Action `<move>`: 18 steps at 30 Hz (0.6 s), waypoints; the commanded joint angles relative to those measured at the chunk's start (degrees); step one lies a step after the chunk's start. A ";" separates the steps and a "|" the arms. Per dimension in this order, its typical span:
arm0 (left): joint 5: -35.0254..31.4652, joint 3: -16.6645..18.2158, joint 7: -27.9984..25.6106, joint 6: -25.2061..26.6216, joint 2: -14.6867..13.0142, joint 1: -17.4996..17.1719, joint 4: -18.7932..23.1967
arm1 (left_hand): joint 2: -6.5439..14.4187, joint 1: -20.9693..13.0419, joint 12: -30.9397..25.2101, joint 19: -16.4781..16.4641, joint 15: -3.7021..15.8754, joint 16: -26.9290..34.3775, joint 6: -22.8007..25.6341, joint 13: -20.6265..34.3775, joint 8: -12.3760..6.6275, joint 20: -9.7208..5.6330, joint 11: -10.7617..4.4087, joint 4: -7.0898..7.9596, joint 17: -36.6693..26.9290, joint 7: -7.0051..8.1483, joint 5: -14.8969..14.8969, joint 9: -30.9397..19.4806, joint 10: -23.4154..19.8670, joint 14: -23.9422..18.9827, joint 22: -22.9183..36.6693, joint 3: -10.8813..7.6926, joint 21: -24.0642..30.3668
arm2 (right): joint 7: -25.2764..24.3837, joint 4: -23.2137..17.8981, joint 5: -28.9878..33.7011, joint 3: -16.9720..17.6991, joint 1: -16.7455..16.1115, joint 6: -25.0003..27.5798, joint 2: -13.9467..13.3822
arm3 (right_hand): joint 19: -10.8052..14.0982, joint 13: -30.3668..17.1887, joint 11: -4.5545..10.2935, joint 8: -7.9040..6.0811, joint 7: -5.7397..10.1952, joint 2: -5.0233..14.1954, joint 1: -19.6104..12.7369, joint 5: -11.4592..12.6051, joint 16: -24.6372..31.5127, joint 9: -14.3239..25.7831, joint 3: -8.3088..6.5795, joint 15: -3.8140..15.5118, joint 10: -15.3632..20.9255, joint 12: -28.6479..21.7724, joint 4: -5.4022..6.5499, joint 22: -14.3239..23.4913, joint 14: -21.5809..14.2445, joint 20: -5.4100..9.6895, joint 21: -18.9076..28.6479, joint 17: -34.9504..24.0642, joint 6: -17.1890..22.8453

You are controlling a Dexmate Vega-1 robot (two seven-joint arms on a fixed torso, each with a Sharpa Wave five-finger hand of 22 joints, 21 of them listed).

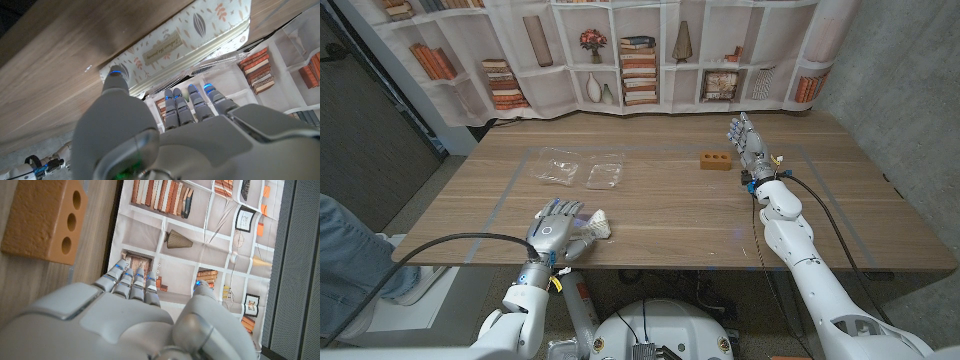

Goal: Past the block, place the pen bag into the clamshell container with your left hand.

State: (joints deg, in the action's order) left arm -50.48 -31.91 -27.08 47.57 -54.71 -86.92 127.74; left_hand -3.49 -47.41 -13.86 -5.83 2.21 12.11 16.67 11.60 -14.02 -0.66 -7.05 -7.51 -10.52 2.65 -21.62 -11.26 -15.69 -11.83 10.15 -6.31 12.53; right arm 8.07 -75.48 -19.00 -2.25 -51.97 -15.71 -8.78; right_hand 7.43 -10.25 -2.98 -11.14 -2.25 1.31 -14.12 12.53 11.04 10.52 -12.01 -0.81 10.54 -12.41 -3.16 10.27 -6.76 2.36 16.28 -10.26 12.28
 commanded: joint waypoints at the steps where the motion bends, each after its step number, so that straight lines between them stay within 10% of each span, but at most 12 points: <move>1: 3.09 -1.15 -3.80 -0.91 0.06 1.21 -1.20 | 0.61 -1.85 -0.59 -3.11 3.38 0.70 2.41 0.21 -0.75 -0.37 -0.65 -0.39 -0.18 0.64 -0.30 -0.15 -2.28 -2.47 0.14 -0.32 0.95 | 0.04 0.44 0.11 0.01 0.28 0.39 -0.04 | 0.49 -0.29 -0.04 -0.11 0.13 0.03 -0.68 -0.18 -0.21 0.29 0.02 -0.09 0.47 0.25 -0.38 0.11 -0.45 0.80 -0.39 -0.11 0.61; 18: 3.63 -3.12 -7.51 -2.40 0.63 3.55 -3.35 | 3.89 -8.06 -1.41 -9.29 5.28 1.06 9.75 0.19 -2.28 -0.33 -3.17 -0.97 -0.04 2.45 0.94 -0.10 -9.65 -8.34 0.17 -2.15 1.79 | 0.45 0.85 -0.21 0.60 0.37 0.40 -0.17 | 0.59 -0.30 -0.10 -0.08 0.12 0.10 -0.62 -0.18 -0.27 0.29 0.08 -0.17 0.58 0.24 -0.44 0.13 -0.44 0.74 -0.70 -0.12 0.59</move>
State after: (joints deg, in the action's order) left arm -46.99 -33.81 -32.16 46.08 -54.40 -84.82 125.70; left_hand 0.20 -54.69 -15.06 -14.34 2.40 12.99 25.65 11.60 -15.91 -1.12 -10.12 -8.37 -10.38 4.92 -20.95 -11.18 -24.63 -19.37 10.15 -7.98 14.08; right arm 8.23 -74.94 -18.97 -2.07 -51.65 -15.37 -8.85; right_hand 7.64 -10.25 -2.98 -11.14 -2.25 1.31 -14.12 12.53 10.80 10.52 -11.77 -1.02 10.54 -12.41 -3.40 10.27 -6.98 2.14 15.84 -10.26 12.28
